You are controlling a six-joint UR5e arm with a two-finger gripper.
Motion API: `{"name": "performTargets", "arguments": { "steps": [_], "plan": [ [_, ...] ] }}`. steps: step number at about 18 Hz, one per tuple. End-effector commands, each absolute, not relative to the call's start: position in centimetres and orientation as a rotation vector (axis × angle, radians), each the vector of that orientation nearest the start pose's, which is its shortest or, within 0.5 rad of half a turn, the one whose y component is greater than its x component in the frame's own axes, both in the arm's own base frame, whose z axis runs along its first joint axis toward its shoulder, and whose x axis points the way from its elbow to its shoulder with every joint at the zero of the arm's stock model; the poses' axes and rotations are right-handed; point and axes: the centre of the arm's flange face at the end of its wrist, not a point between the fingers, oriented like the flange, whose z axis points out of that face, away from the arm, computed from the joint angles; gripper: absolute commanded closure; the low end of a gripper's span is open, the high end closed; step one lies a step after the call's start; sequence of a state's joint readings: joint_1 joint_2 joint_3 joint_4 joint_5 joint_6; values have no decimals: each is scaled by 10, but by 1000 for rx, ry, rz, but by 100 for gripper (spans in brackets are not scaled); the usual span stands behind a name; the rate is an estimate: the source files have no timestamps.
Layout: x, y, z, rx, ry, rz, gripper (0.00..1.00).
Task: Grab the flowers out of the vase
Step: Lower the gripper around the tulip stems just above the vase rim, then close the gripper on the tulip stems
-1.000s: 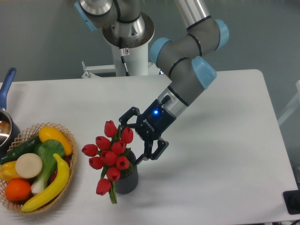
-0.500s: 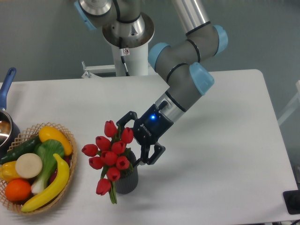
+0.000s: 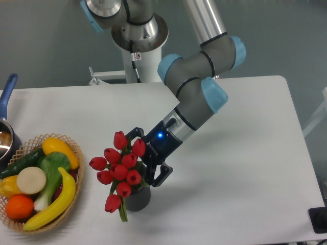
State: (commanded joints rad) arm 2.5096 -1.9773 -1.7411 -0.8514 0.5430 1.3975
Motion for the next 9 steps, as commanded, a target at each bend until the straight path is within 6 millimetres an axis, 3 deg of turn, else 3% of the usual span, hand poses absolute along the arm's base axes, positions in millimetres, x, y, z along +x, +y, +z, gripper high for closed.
{"name": "performTargets", "arguments": {
  "steps": [6, 9],
  "plan": [
    [-357, 534, 305, -2047, 564, -331, 1],
    [-357, 533, 304, -2048, 563, -332, 18]
  ]
}}
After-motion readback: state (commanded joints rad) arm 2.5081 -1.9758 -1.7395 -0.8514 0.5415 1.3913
